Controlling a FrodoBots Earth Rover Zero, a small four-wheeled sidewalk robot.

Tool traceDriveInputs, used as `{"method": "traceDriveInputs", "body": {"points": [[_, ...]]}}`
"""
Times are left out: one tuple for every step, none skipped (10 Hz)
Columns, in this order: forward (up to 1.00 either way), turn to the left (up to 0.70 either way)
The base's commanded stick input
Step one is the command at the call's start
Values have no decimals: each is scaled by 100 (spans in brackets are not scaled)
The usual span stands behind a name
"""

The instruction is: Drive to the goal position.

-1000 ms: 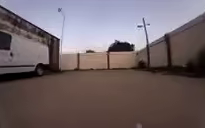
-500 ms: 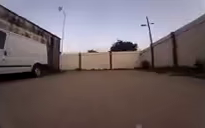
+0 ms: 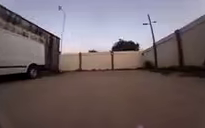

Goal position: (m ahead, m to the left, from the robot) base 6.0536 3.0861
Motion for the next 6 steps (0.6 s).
{"method": "traceDriveInputs", "body": {"points": [[100, 0], [100, 0], [100, 0], [100, 0], [100, 0], [100, 0]]}}
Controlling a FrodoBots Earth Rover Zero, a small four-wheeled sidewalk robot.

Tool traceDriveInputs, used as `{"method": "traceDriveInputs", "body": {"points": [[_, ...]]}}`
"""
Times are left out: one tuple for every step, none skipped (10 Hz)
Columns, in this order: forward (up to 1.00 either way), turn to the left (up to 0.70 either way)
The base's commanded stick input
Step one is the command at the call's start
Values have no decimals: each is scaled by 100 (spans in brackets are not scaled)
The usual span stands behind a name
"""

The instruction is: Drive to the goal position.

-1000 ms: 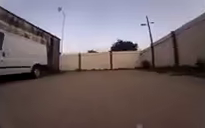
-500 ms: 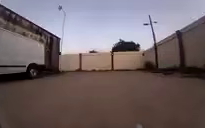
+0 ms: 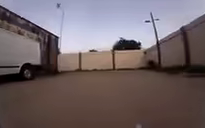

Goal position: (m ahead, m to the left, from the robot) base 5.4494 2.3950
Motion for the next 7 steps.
{"method": "traceDriveInputs", "body": {"points": [[100, 0], [100, 0], [100, 0], [100, 0], [100, 0], [100, 0], [100, 0]]}}
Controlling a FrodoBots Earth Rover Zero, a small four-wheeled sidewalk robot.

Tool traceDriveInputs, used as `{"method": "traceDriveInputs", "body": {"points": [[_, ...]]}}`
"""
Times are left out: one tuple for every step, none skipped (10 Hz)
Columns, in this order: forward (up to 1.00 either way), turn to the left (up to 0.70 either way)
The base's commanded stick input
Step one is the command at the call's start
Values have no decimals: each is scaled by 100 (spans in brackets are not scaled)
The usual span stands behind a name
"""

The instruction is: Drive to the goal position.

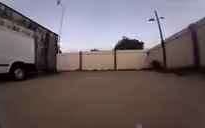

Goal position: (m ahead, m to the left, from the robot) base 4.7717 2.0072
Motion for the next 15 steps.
{"method": "traceDriveInputs", "body": {"points": [[100, 0], [100, 0], [100, 0], [100, 0], [100, 0], [100, 0], [100, 0], [100, 0], [100, 0], [100, 0], [100, 0], [100, 0], [100, 0], [100, 0], [100, 0]]}}
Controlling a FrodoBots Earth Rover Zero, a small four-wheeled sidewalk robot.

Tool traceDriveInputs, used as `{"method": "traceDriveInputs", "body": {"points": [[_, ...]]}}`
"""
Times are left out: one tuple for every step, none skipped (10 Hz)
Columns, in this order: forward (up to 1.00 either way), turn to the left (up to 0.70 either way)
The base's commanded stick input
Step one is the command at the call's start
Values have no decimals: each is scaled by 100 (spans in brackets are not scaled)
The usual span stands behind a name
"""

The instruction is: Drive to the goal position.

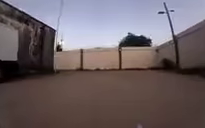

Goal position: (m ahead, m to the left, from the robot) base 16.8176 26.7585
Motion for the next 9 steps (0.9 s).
{"method": "traceDriveInputs", "body": {"points": [[100, 0], [100, 0], [100, 0], [100, 0], [100, 0], [100, 0], [100, 0], [100, 0], [100, 0]]}}
